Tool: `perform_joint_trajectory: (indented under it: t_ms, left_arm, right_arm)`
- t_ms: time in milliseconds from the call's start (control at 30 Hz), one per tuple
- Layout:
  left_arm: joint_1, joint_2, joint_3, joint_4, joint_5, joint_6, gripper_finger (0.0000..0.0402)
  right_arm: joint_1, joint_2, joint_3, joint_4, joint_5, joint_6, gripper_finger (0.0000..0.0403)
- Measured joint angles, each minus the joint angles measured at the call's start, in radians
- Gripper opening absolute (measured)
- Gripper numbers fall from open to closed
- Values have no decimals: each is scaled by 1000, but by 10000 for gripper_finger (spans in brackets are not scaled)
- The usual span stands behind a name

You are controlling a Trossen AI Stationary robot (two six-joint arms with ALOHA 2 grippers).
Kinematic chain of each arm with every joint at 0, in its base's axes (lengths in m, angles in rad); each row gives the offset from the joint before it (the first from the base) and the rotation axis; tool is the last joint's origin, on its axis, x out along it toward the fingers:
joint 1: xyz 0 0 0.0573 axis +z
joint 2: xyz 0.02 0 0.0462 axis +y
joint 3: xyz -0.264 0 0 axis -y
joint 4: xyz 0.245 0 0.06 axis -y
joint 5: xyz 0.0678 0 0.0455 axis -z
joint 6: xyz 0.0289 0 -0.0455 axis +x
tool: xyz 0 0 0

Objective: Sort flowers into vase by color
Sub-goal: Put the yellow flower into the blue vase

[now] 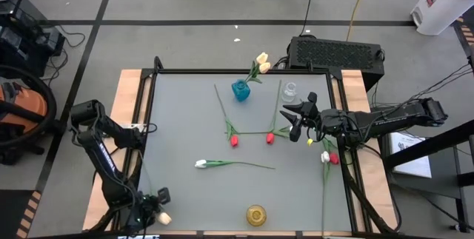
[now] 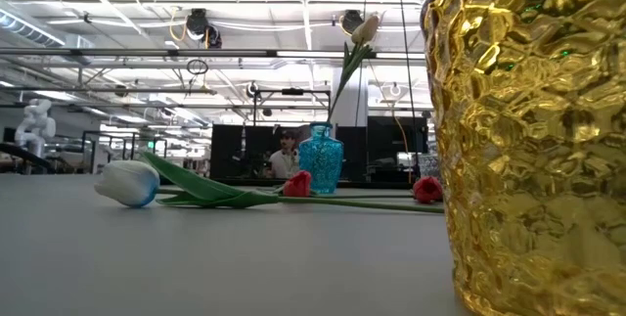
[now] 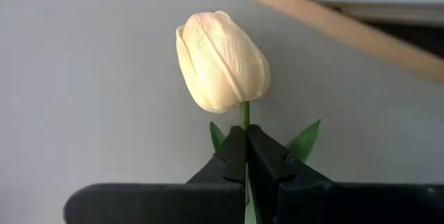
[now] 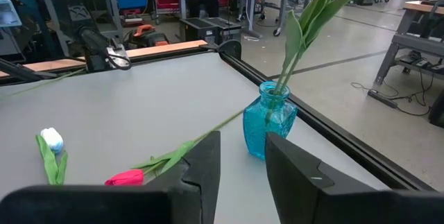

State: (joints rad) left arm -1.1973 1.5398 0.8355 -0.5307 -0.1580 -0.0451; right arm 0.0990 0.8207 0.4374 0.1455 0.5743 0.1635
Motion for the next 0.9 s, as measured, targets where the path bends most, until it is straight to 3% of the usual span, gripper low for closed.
perform_joint_trajectory:
  t_ms: [667, 900]
  left_arm:
    - [0, 0, 171, 70, -185, 85, 2]
    - [0, 0, 229, 111, -299, 132, 2]
  right_arm:
    - [0, 0, 0, 0, 0, 0, 105]
    - [0, 0, 0, 0, 0, 0, 105]
